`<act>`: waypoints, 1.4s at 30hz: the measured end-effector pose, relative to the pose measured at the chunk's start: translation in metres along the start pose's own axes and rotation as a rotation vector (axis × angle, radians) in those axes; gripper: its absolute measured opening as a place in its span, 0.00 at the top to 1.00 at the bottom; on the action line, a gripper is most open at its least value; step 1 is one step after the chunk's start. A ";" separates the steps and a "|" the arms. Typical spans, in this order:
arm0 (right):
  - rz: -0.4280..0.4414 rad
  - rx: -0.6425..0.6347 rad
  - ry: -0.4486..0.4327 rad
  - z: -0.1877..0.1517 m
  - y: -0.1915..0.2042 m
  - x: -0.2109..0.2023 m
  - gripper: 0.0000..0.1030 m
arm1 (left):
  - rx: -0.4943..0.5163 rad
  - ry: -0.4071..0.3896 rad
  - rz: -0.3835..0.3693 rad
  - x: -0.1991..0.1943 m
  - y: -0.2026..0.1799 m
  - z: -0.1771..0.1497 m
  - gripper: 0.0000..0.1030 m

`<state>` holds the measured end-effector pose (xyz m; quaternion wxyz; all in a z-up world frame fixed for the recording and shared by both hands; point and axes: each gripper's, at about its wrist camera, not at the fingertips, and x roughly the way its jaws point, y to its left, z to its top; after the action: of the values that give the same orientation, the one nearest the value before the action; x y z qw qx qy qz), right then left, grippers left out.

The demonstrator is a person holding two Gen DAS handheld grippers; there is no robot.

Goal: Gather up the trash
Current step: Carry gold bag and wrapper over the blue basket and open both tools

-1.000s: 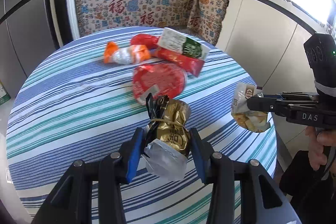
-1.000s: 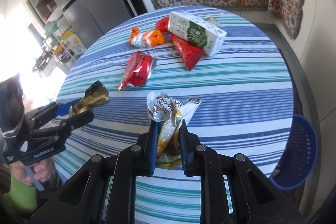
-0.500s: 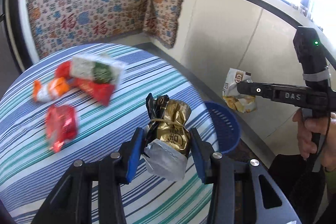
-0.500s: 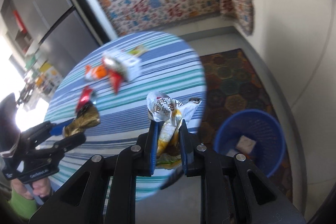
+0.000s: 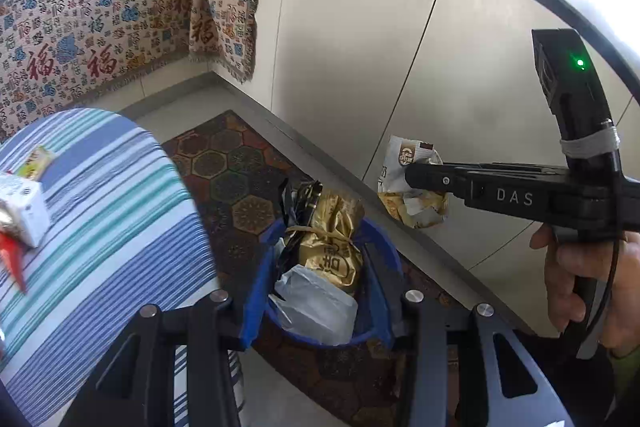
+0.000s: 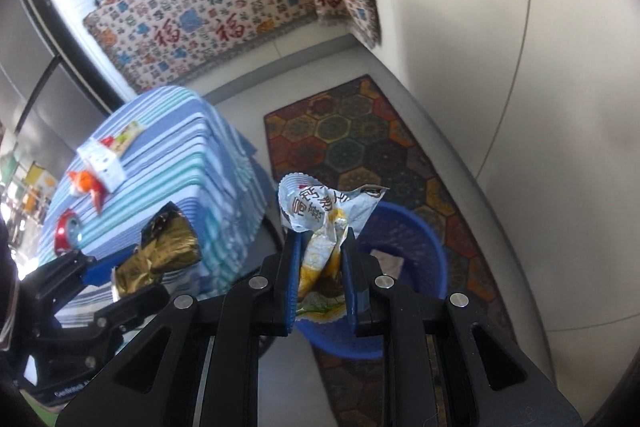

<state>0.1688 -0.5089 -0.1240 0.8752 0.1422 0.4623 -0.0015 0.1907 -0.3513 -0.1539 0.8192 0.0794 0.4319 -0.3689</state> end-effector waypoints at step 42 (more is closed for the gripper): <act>-0.086 0.089 -0.129 0.009 -0.036 0.004 0.31 | -0.025 0.021 0.047 0.036 0.008 -0.007 0.33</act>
<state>0.1737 -0.5454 -0.1310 0.8952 0.1605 0.4100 -0.0691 0.2044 -0.3618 -0.1870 0.8240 0.0833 0.4432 -0.3431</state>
